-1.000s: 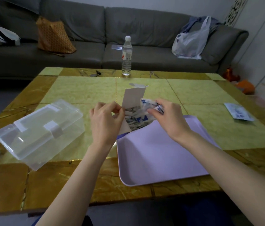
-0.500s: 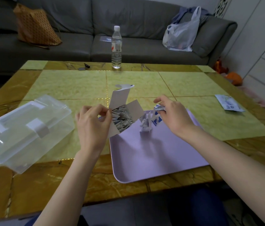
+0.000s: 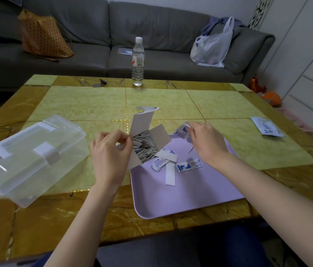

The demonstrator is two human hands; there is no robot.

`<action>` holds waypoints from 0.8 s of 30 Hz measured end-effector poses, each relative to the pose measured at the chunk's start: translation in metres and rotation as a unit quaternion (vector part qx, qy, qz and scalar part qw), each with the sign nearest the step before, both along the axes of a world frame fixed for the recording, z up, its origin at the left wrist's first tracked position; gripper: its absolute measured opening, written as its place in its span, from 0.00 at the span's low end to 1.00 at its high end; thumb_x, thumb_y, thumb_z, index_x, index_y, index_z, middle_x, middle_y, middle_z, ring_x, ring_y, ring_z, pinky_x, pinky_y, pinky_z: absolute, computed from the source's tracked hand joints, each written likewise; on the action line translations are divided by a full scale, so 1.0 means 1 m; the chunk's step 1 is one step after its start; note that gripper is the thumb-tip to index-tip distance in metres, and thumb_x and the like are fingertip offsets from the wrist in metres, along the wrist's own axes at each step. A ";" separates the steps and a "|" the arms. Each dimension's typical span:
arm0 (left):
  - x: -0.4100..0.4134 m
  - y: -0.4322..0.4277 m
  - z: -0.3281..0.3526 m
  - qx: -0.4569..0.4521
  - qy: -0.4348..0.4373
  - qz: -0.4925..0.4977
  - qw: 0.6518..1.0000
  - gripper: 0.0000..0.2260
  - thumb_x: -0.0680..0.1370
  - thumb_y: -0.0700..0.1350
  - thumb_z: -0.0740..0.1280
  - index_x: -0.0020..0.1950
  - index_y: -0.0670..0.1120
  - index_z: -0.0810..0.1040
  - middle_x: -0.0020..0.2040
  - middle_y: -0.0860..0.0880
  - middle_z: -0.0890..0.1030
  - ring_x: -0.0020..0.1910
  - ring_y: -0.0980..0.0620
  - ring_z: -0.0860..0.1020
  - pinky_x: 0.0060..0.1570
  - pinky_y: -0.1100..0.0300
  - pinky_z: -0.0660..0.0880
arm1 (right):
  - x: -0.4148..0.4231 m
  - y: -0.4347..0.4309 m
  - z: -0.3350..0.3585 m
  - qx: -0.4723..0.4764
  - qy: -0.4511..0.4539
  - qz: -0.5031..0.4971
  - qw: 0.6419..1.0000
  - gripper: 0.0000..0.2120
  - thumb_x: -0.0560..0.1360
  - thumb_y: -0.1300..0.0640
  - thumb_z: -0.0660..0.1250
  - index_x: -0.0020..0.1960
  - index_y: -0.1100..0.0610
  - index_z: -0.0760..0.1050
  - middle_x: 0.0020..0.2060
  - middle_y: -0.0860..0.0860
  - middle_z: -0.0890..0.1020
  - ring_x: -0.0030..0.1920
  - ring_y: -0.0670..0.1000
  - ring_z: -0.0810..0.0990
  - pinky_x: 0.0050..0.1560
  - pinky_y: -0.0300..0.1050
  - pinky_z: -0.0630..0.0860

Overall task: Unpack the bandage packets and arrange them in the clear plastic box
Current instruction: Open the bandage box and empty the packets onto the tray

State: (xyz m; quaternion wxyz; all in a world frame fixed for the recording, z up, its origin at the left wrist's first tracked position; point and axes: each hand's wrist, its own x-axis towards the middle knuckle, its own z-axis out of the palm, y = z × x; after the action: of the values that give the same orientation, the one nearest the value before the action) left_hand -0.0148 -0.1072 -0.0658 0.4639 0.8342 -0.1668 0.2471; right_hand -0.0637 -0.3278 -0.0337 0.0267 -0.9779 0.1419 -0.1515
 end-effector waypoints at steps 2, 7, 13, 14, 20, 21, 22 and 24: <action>0.000 0.000 0.000 -0.002 0.003 -0.005 1.000 0.06 0.73 0.43 0.68 0.37 0.45 0.77 0.33 0.57 0.73 0.43 0.51 0.70 0.48 0.49 0.68 | 0.000 0.002 -0.002 0.012 -0.003 0.028 1.000 0.15 0.80 0.60 0.55 0.66 0.54 0.71 0.60 0.51 0.78 0.60 0.56 0.72 0.53 0.47 0.68; -0.005 0.002 0.002 -0.005 -0.004 -0.023 1.000 0.06 0.73 0.41 0.70 0.37 0.44 0.78 0.32 0.62 0.70 0.43 0.52 0.70 0.48 0.48 0.69 | -0.001 0.027 0.006 0.035 -0.017 0.070 0.997 0.22 0.81 0.54 0.54 0.74 0.59 0.58 0.71 0.55 0.66 0.70 0.55 0.62 0.69 0.48 0.61; -0.011 0.002 0.004 -0.001 -0.024 -0.060 0.998 0.04 0.72 0.40 0.71 0.37 0.44 0.79 0.33 0.65 0.68 0.42 0.47 0.74 0.46 0.51 0.68 | -0.007 0.071 0.006 0.081 -0.012 0.209 0.975 0.08 0.77 0.62 0.62 0.54 0.58 0.76 0.51 0.52 0.77 0.50 0.55 0.77 0.44 0.46 0.71; -0.013 0.002 0.005 -0.006 -0.020 -0.064 0.998 0.04 0.72 0.39 0.71 0.37 0.44 0.79 0.33 0.65 0.68 0.41 0.48 0.74 0.46 0.51 0.69 | -0.007 0.077 0.002 0.082 0.009 0.205 0.975 0.09 0.76 0.61 0.62 0.55 0.57 0.76 0.52 0.51 0.77 0.51 0.56 0.76 0.43 0.47 0.72; -0.016 0.006 0.008 -0.039 -0.005 -0.069 0.997 0.04 0.71 0.36 0.72 0.37 0.43 0.80 0.33 0.65 0.69 0.40 0.49 0.75 0.46 0.45 0.73 | -0.001 0.090 -0.004 0.086 0.027 0.168 0.982 0.08 0.77 0.56 0.63 0.55 0.52 0.75 0.53 0.49 0.77 0.53 0.56 0.76 0.44 0.49 0.73; -0.016 0.007 0.008 -0.040 -0.004 -0.069 0.997 0.04 0.71 0.37 0.72 0.37 0.43 0.80 0.33 0.65 0.69 0.40 0.49 0.75 0.47 0.44 0.73 | 0.000 0.091 -0.004 0.080 0.030 0.172 0.981 0.08 0.77 0.55 0.63 0.55 0.52 0.76 0.52 0.49 0.77 0.52 0.56 0.76 0.43 0.49 0.73; -0.016 0.008 0.008 -0.041 -0.004 -0.070 0.997 0.04 0.71 0.37 0.72 0.37 0.43 0.80 0.34 0.65 0.69 0.40 0.49 0.75 0.46 0.44 0.73 | 0.000 0.092 -0.004 0.073 0.036 0.175 0.981 0.08 0.77 0.54 0.64 0.55 0.52 0.76 0.52 0.49 0.77 0.52 0.57 0.76 0.43 0.49 0.73; -0.017 0.008 0.008 -0.040 -0.005 -0.073 0.997 0.04 0.71 0.37 0.72 0.37 0.44 0.80 0.34 0.65 0.69 0.41 0.53 0.74 0.46 0.45 0.73 | 0.000 0.093 -0.005 0.057 0.050 0.180 0.981 0.10 0.77 0.54 0.63 0.57 0.51 0.77 0.54 0.49 0.77 0.53 0.58 0.76 0.42 0.48 0.71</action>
State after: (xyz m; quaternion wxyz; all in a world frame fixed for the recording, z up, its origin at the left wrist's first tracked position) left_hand -0.0320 -0.0995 -0.0580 0.5131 0.7993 -0.2195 0.2229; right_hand -0.0635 -0.2346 -0.0384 0.1018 -0.9906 -0.0268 -0.0869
